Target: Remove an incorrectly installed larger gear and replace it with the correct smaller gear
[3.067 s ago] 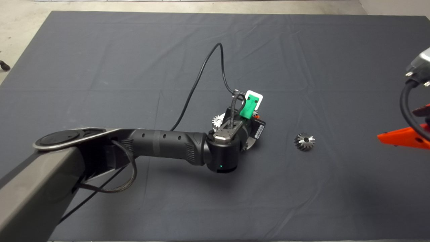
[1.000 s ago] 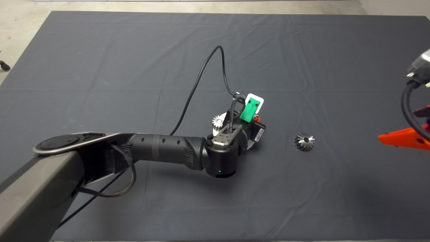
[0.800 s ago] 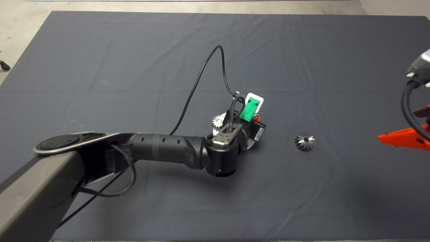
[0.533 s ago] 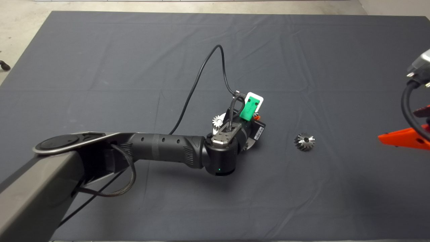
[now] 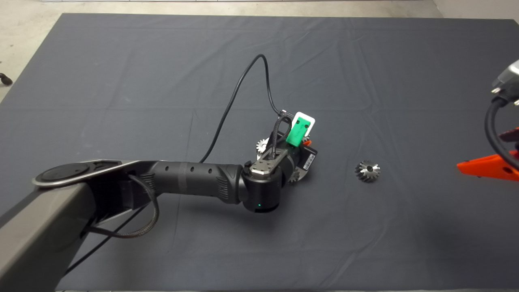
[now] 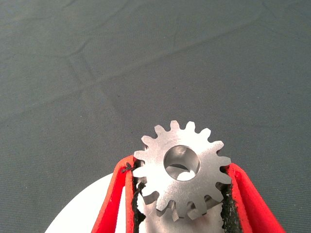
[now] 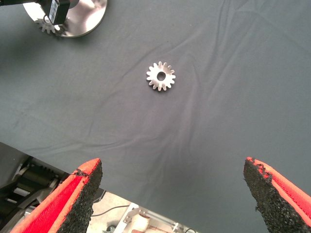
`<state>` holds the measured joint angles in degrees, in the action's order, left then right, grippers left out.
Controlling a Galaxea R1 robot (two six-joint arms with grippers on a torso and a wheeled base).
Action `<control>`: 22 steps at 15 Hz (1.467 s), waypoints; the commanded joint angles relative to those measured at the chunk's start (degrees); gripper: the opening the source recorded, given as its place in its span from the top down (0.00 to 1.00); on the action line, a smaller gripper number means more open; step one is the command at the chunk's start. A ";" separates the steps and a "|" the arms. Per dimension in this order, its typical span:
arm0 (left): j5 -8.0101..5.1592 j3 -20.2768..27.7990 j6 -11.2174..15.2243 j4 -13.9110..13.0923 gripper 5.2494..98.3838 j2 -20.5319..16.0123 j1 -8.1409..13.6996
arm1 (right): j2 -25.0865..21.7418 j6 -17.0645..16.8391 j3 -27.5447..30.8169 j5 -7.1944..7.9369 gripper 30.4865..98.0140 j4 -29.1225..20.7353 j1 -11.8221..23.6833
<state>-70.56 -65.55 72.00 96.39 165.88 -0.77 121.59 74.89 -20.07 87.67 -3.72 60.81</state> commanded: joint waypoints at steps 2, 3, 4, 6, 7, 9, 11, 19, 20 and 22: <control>-0.63 1.40 -0.54 0.46 0.74 -0.59 0.42 | 0.01 0.35 0.31 1.53 0.31 -1.64 0.90; -0.63 1.49 -0.54 0.46 0.74 -0.42 0.42 | 0.01 0.35 0.31 1.53 0.31 -1.64 0.90; -0.63 2.08 -0.54 0.46 0.74 -0.39 0.42 | 0.01 0.35 0.31 1.53 0.31 -1.64 0.90; -0.81 3.78 -0.63 0.46 0.74 -0.59 0.17 | -0.07 0.35 0.31 1.53 0.31 -1.64 0.90; -0.81 3.78 -0.63 0.46 0.74 -0.42 0.07 | -0.59 0.34 0.31 1.53 0.31 -1.64 0.90; -0.81 3.85 -0.63 0.46 0.74 -0.15 0.07 | -0.86 0.26 0.31 1.45 0.31 -1.64 0.90; -0.81 3.56 -0.63 0.46 0.74 0.06 0.07 | -0.81 0.26 0.31 1.45 0.31 -1.64 0.90; -0.63 0.34 -0.63 0.46 0.74 0.46 0.07 | -0.95 0.26 0.31 1.45 0.31 -1.64 0.90; -0.54 -0.15 -0.63 0.46 0.74 0.55 0.07 | -0.95 0.26 0.31 1.45 0.31 -1.64 0.90; -0.54 -0.18 -0.63 0.46 0.74 0.55 0.07 | -0.95 0.26 0.31 1.45 0.31 -1.64 0.90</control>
<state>-70.91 -65.07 71.67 96.28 166.38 -1.37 120.76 74.89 -20.03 87.67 -3.83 60.79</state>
